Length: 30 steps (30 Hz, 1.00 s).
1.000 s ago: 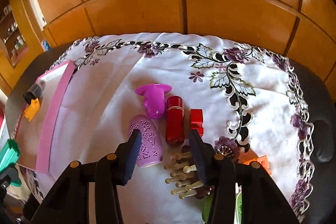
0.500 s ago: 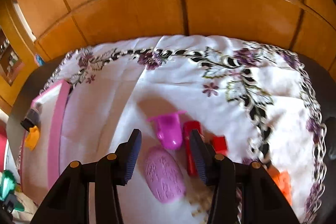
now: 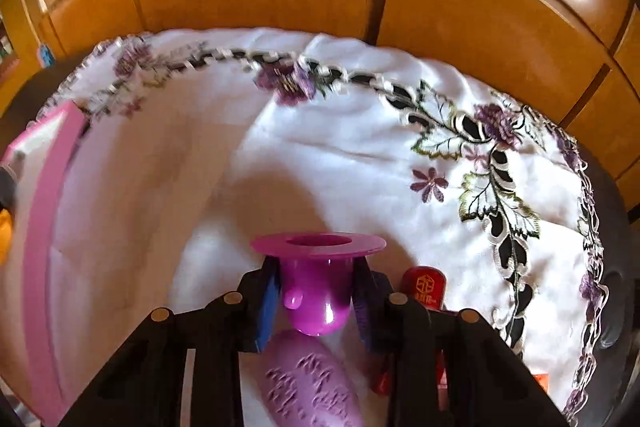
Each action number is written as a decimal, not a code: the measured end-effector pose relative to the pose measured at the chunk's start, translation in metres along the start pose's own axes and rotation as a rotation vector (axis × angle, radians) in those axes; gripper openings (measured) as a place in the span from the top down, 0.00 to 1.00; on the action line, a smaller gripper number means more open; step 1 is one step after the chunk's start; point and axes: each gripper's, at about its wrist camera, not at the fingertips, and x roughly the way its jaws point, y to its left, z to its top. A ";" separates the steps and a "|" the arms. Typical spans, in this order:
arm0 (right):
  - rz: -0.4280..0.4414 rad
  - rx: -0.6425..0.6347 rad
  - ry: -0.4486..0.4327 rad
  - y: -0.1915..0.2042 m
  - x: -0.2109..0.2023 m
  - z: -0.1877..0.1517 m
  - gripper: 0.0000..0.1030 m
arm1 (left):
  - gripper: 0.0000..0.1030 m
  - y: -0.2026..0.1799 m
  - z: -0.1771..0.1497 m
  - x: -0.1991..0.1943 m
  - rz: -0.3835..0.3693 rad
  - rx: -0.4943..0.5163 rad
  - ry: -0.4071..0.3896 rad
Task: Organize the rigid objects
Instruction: 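Carry the teal cup over the tray with the left gripper while the right gripper holds the magenta cup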
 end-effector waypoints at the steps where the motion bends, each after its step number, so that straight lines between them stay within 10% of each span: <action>1: 0.020 0.000 -0.033 0.002 -0.012 -0.001 0.69 | 0.63 0.001 0.000 0.000 0.003 -0.003 0.002; 10: 0.237 -0.104 -0.049 0.045 -0.054 -0.034 0.69 | 0.63 0.015 -0.001 -0.001 0.053 -0.021 -0.001; 30: 0.194 -0.087 0.017 0.047 -0.032 -0.088 0.69 | 0.63 0.074 -0.004 0.001 0.080 -0.166 0.064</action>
